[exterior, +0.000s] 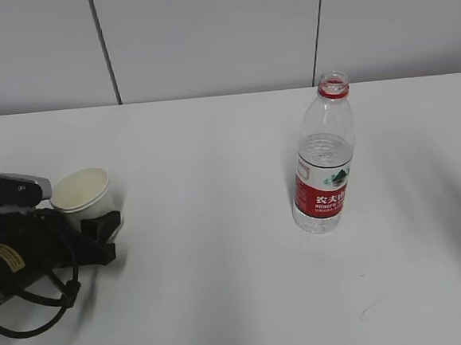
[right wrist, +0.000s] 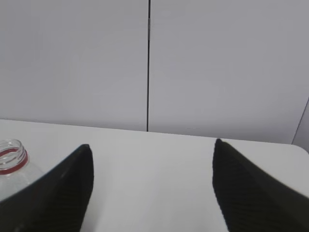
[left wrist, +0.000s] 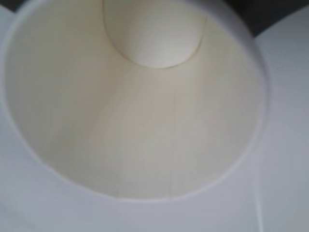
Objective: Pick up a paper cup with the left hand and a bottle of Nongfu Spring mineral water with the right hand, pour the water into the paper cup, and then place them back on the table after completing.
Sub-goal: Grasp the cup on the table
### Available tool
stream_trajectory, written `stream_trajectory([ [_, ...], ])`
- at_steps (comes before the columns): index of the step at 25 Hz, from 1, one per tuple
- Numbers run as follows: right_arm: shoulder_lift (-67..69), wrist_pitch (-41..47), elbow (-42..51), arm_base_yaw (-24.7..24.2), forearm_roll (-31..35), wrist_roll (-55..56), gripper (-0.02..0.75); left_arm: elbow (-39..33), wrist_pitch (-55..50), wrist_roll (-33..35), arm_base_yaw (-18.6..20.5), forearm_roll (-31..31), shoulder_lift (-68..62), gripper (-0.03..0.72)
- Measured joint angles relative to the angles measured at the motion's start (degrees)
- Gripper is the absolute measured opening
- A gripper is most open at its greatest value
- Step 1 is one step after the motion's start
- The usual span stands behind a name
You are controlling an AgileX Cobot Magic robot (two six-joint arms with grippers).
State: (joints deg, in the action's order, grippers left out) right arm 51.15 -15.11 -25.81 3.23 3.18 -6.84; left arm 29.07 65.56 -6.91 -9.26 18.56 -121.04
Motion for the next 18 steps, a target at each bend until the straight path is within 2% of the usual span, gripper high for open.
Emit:
stream_trajectory([
  [12,6.71,-0.12,0.0,0.0,-0.91,6.84,0.568,0.0,0.06,0.0,0.0,0.79,0.0,0.4],
  [16,6.71,0.22,0.0,0.0,-8.1,12.26,0.568,0.0,0.06,0.0,0.0,0.79,0.0,0.399],
  [18,6.71,0.38,0.0,0.0,-15.18,17.3,0.568,0.0,0.06,0.0,0.0,0.79,0.0,0.399],
])
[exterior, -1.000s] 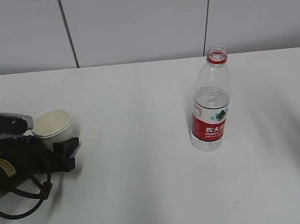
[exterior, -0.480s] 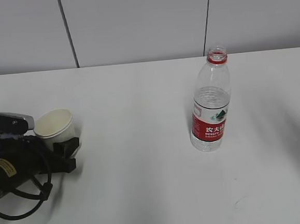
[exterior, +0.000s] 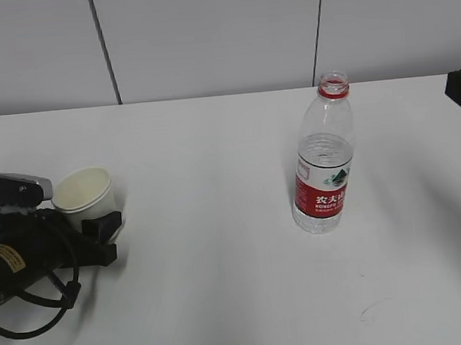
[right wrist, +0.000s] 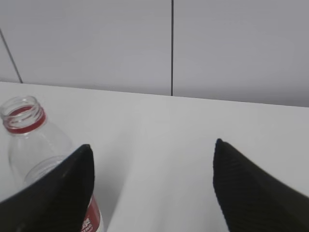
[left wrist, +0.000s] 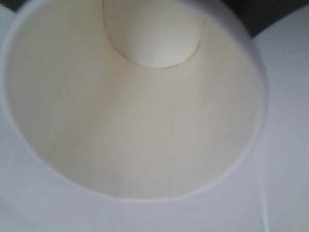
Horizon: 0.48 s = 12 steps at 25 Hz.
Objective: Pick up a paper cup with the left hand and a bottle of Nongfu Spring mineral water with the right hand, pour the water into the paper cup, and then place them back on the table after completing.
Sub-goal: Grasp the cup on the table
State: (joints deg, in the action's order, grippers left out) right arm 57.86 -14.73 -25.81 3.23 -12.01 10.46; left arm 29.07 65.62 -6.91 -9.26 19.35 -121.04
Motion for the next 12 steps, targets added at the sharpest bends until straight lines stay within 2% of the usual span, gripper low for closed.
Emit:
stream_trajectory([
  [3,0.0,-0.12,0.0,0.0,-11.96,9.51,0.568,0.0,0.0,0.0,0.0,0.0,0.0,0.398],
  [6,0.11,-1.21,0.0,0.0,-21.18,16.07,0.568,0.0,0.0,0.0,0.0,0.0,0.0,0.398],
  [12,5.22,-5.58,0.0,0.0,-27.93,22.93,0.568,0.0,0.0,0.0,0.0,0.0,0.0,0.398],
])
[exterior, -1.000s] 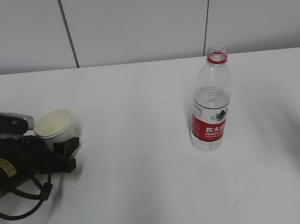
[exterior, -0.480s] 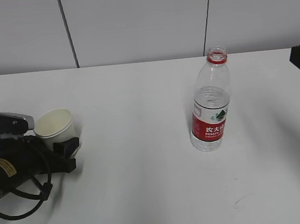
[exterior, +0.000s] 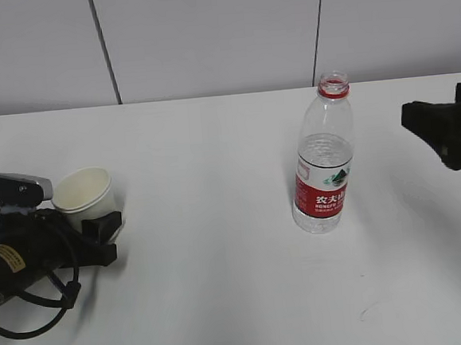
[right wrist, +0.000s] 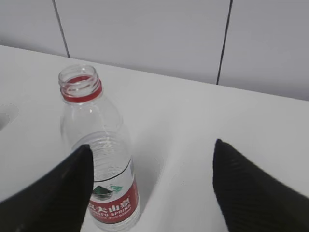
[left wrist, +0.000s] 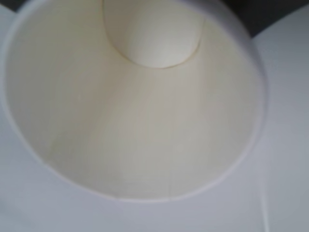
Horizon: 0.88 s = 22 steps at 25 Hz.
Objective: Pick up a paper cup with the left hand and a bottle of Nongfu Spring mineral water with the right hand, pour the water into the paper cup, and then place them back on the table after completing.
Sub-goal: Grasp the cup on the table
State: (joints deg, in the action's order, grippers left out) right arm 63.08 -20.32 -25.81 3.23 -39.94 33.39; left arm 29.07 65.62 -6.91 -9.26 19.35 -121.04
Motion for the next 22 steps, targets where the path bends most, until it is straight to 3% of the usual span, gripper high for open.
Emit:
stream_trajectory([
  [9,9.26,-6.73,0.0,0.0,-2.28,1.12,0.571,0.0,0.01,0.0,0.0,0.0,0.0,0.398],
  [15,13.13,-12.44,0.0,0.0,-3.87,1.63,0.639,0.0,0.06,0.0,0.0,0.0,0.0,0.398],
  [22,19.51,-20.04,0.0,0.0,-3.96,1.67,0.652,0.0,0.06,0.0,0.0,0.0,0.0,0.398],
])
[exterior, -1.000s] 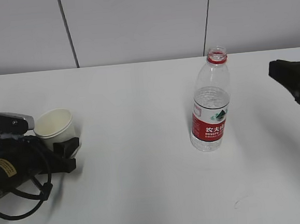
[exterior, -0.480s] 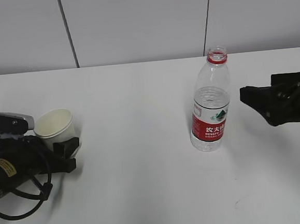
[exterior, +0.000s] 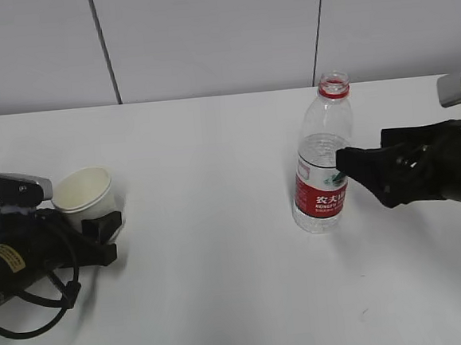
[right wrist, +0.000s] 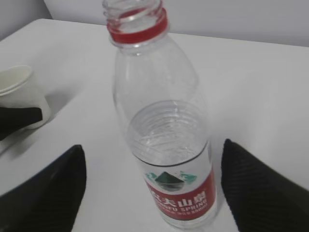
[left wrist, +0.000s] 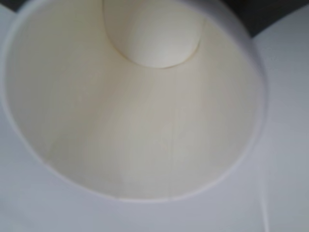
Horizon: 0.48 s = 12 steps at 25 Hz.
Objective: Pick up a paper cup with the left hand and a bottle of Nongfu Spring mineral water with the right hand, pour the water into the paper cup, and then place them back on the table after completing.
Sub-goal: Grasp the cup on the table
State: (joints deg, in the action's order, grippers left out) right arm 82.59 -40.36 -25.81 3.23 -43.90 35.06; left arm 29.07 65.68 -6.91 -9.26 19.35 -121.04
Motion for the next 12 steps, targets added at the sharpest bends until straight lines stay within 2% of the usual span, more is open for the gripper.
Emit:
stream_trajectory([
  [6,6.92,-6.16,-1.5,0.0,0.0,-0.02,0.652,0.0,0.06,0.0,0.0,0.0,0.0,0.398],
  [12,12.64,-8.33,-4.52,0.0,1.75,-1.79,0.653,0.0,0.06,0.0,0.0,0.0,0.0,0.398],
])
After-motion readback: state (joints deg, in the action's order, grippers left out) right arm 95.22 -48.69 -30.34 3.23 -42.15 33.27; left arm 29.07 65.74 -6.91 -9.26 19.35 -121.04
